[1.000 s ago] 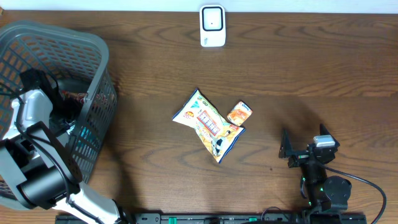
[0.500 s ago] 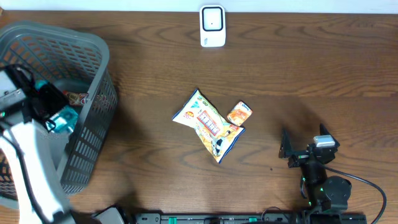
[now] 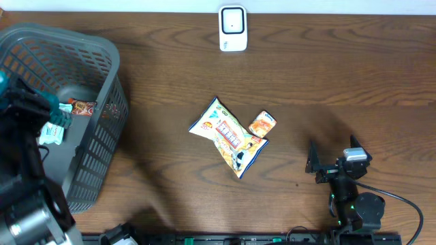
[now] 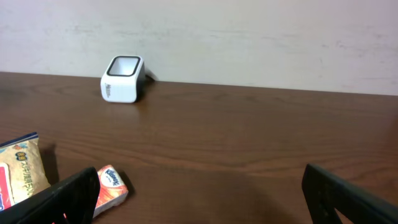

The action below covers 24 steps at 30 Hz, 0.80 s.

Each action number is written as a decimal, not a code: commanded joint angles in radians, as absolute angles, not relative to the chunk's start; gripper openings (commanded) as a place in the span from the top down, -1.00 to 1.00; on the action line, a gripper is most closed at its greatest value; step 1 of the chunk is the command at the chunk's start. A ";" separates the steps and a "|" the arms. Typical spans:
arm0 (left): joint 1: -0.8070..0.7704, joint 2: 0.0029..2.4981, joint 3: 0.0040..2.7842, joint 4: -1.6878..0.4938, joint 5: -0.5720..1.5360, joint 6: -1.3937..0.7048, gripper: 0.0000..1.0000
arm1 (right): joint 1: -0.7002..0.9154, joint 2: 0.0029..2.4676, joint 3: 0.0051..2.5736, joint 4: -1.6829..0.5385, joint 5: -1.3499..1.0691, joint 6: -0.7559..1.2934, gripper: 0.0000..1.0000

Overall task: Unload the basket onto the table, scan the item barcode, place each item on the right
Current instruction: 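Lift the Listerine bottle and hold it toward the scanner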

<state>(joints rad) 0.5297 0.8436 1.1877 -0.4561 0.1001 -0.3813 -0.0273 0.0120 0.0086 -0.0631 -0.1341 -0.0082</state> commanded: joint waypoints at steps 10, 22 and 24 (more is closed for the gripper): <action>0.345 0.849 1.210 -0.410 0.645 -0.697 -0.12 | -0.012 0.006 0.006 -0.065 -0.130 0.002 -0.99; -0.177 1.193 1.210 -0.362 0.521 -0.690 -0.12 | -0.012 0.006 0.006 -0.065 -0.130 0.002 -0.99; -0.247 1.269 1.210 -0.318 0.512 -0.690 -0.12 | -0.012 0.006 0.006 -0.065 -0.130 0.002 -0.99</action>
